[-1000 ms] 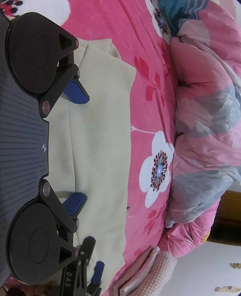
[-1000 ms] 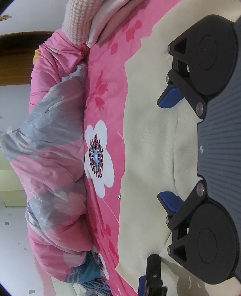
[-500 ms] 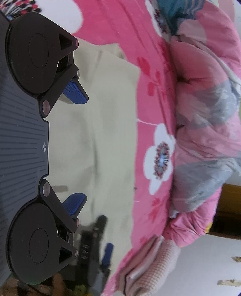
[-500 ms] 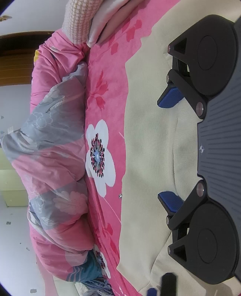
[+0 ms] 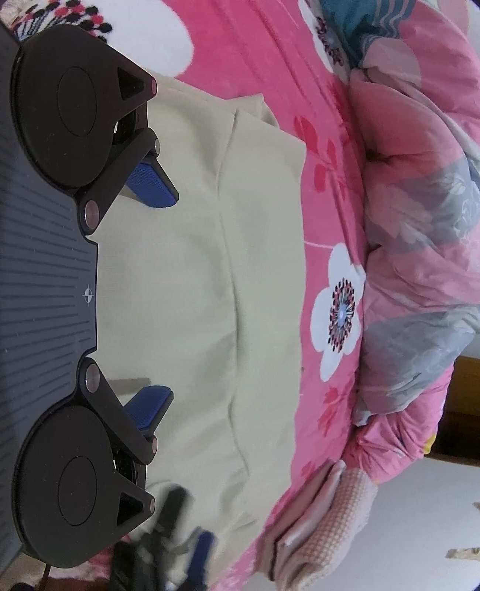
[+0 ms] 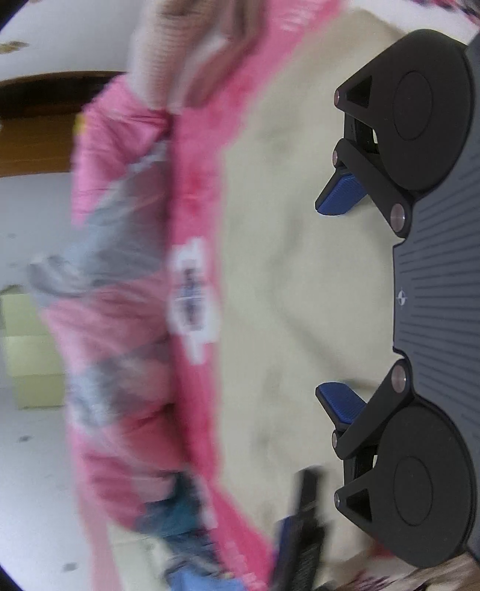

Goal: Fold clothes

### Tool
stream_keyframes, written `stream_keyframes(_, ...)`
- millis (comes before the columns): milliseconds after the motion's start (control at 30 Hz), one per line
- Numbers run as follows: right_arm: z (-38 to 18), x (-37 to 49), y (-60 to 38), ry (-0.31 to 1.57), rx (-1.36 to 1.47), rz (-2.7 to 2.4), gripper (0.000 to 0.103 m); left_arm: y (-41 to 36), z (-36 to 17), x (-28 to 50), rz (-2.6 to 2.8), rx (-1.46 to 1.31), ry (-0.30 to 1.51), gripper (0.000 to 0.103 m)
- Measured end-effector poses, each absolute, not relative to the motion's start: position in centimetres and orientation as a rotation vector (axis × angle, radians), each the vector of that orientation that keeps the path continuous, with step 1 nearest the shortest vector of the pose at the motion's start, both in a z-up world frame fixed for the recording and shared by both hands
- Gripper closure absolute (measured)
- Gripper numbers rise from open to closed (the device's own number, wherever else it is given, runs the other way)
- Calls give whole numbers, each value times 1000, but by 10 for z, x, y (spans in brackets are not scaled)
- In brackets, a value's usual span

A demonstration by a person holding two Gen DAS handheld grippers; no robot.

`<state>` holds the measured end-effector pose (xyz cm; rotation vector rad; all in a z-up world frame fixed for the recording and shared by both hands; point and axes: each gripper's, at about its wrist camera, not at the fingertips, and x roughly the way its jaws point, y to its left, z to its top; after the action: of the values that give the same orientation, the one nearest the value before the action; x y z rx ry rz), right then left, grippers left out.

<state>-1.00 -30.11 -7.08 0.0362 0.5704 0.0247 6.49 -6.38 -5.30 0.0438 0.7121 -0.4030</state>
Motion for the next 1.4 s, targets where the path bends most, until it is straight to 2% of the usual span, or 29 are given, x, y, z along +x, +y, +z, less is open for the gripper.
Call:
stream_keyframes(133, -85, -15, -290, 512, -23, -4, 1, -68, -57, 62, -398, 81, 695, 0)
stream_keyframes(1400, -89, -18, -290, 488, -25, 2, 0, -67, -61, 61, -391, 71, 681, 0)
